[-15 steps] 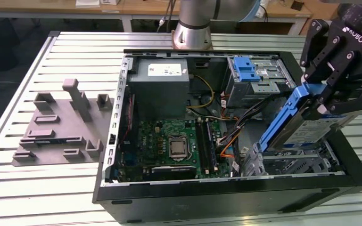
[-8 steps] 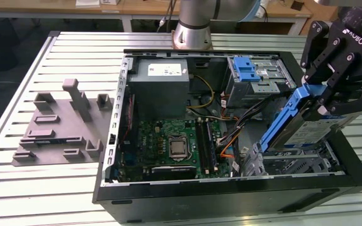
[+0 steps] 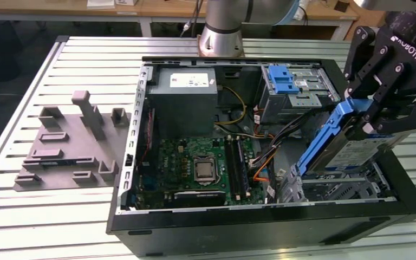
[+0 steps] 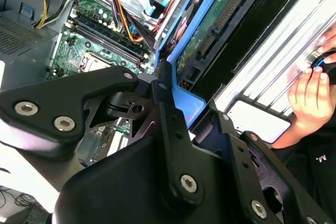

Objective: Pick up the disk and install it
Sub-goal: 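Insert the disk into the insertion slot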

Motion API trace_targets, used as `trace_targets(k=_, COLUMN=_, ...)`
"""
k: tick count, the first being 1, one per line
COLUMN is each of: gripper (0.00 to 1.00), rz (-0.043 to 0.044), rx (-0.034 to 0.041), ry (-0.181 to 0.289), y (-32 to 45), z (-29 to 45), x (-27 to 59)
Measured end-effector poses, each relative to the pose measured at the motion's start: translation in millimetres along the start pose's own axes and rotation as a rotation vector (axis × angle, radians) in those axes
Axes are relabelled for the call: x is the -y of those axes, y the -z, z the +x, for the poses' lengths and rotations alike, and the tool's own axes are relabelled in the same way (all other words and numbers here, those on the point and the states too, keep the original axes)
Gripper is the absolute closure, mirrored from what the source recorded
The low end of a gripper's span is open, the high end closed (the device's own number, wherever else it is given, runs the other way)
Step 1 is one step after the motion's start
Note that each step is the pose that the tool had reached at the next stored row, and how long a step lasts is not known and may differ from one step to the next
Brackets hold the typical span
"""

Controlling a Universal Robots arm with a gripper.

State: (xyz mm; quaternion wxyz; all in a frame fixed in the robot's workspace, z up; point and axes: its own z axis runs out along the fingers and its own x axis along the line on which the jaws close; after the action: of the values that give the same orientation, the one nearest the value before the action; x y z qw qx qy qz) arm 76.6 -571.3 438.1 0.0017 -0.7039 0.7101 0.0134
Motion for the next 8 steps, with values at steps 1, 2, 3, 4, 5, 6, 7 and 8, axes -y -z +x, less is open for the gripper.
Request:
trace_targets(k=1, gripper=0.64, rz=0.0, rx=0.0001, ry=0.0, y=-0.6, z=0.0, x=0.0)
trace_targets(k=2, gripper=0.64, rz=0.0, rx=0.0003, ry=0.0, y=-1.4, z=0.1, x=0.0)
trace_targets(k=3, gripper=0.64, rz=0.0, rx=0.0003, ry=-0.001, y=-2.0, z=0.1, x=0.0)
trace_targets(k=4, gripper=0.64, rz=0.0, rx=0.0003, ry=-0.001, y=-2.6, z=0.1, x=0.0)
trace_targets(k=5, gripper=0.64, rz=0.0, rx=0.0002, ry=-0.002, y=-3.2, z=0.1, x=0.1)
trace_targets(k=6, gripper=0.64, rz=0.0, rx=0.0001, ry=-0.002, y=-3.8, z=0.1, x=0.1)
trace_targets(k=7, gripper=0.64, rz=0.0, rx=0.0003, ry=-0.002, y=-4.6, z=0.2, x=0.1)
trace_targets(k=8, gripper=0.64, rz=0.0, rx=0.0005, ry=-0.002, y=-5.4, z=0.2, x=0.1)
